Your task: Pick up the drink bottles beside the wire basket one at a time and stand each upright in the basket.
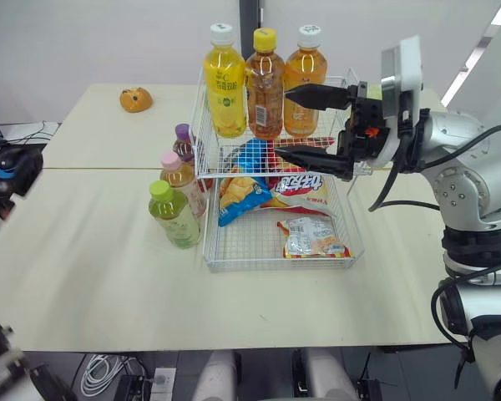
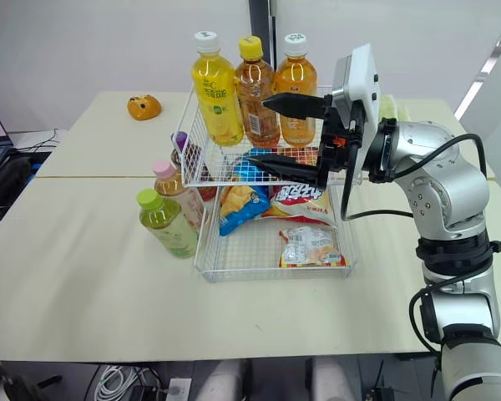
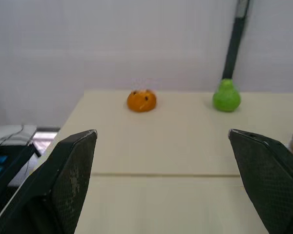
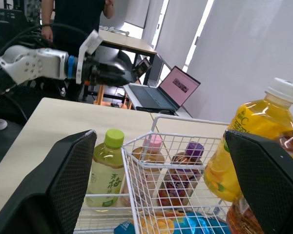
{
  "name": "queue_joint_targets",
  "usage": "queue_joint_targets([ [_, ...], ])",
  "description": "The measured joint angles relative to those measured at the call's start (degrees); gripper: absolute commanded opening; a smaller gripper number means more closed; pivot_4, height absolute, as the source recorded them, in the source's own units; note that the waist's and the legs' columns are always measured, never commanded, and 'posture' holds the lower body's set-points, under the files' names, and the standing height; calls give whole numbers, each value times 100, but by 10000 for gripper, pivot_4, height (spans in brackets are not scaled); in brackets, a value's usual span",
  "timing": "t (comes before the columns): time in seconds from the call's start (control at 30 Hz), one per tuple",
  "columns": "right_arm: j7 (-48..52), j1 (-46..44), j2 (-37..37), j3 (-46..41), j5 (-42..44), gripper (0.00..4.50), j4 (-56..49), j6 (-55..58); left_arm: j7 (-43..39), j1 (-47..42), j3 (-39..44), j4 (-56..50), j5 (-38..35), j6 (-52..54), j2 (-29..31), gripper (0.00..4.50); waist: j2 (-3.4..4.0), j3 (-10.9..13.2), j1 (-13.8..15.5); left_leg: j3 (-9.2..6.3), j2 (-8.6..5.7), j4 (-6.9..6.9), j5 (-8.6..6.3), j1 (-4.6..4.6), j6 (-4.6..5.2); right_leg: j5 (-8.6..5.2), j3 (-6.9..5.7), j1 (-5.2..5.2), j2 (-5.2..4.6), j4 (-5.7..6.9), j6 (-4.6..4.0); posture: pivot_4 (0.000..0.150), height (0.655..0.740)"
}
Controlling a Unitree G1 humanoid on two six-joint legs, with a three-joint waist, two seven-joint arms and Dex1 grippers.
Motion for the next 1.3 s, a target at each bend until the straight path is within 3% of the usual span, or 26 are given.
queue_joint_targets([
  [0.2, 105, -7, 22, 48, -36, 45000, 33, -89, 428, 1215, 54, -630, -10, -43, -208, 44676, 0, -1, 40, 16, 13, -9, 0, 15, 0, 11, 12, 8, 13, -13, -8, 1500, 7400],
  [0.63, 842, -166, 248, 207, 384, 45000, 40, -38, 925, 2546, 77, -2247, -908, -87, -1319, 44676, 1, -2, 38, 32, 38, -17, -4, 54, -4, 22, 17, 54, 35, -47, -16, 1500, 7400],
  [1.07, 946, -169, 281, 239, 350, 45000, 75, -9, 1608, 3329, -140, -3319, -1193, 70, -1506, 44676, 2, -1, 38, 45, 39, -20, -7, 76, -8, 19, 20, 71, 41, -51, -18, 1500, 7400],
  [1.3, 942, -178, 307, 239, 333, 45000, 129, -6, 1235, 3855, 235, -3401, -2285, 46, -1450, 44676, 3, -1, 32, 46, 42, -22, -8, 76, -9, 14, 19, 70, 41, -55, -26, 1500, 7400],
])
